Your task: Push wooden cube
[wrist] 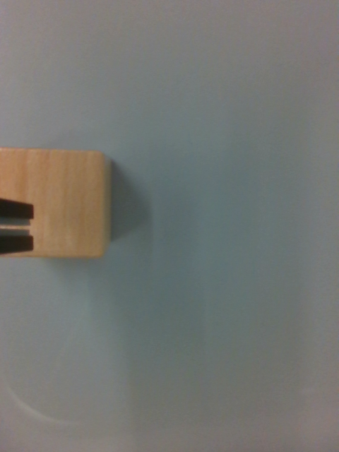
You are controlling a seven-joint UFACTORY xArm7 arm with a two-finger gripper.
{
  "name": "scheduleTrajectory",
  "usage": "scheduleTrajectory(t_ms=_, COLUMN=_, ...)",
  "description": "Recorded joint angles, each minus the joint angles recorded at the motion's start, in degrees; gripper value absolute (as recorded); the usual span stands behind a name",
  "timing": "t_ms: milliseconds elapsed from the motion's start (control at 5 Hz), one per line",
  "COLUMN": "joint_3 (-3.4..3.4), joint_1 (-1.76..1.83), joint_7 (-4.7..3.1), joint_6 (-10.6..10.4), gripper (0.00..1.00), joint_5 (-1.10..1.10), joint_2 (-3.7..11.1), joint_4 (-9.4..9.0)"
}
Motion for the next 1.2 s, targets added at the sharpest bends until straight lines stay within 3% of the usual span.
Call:
scheduleTrajectory(t_ms=200, joint_3=0.00, joint_1=0.00, joint_7=0.00, joint_6=0.0, gripper=0.00, joint_5=0.00, joint_2=0.00, joint_4=0.00)
scheduleTrajectory(t_ms=400, joint_3=-0.32, joint_1=-0.42, joint_7=-0.08, joint_6=-2.2, gripper=0.00, joint_5=-0.44, joint_2=-0.30, joint_4=-2.25)
scheduleTrajectory(t_ms=600, joint_3=-0.32, joint_1=-0.42, joint_7=-0.08, joint_6=-2.2, gripper=0.00, joint_5=-0.44, joint_2=-0.30, joint_4=-2.25)
scheduleTrajectory(t_ms=800, joint_3=-0.62, joint_1=-0.81, joint_7=-0.16, joint_6=-4.3, gripper=0.00, joint_5=-0.86, joint_2=-0.59, joint_4=-4.37)
scheduleTrajectory(t_ms=1000, joint_3=-0.62, joint_1=-0.81, joint_7=-0.16, joint_6=-4.3, gripper=0.00, joint_5=-0.86, joint_2=-0.59, joint_4=-4.37)
scheduleTrajectory(t_ms=1200, joint_3=-0.91, joint_1=-1.18, joint_7=-0.23, joint_6=-6.2, gripper=0.00, joint_5=-1.26, joint_2=-0.86, joint_4=-6.35)
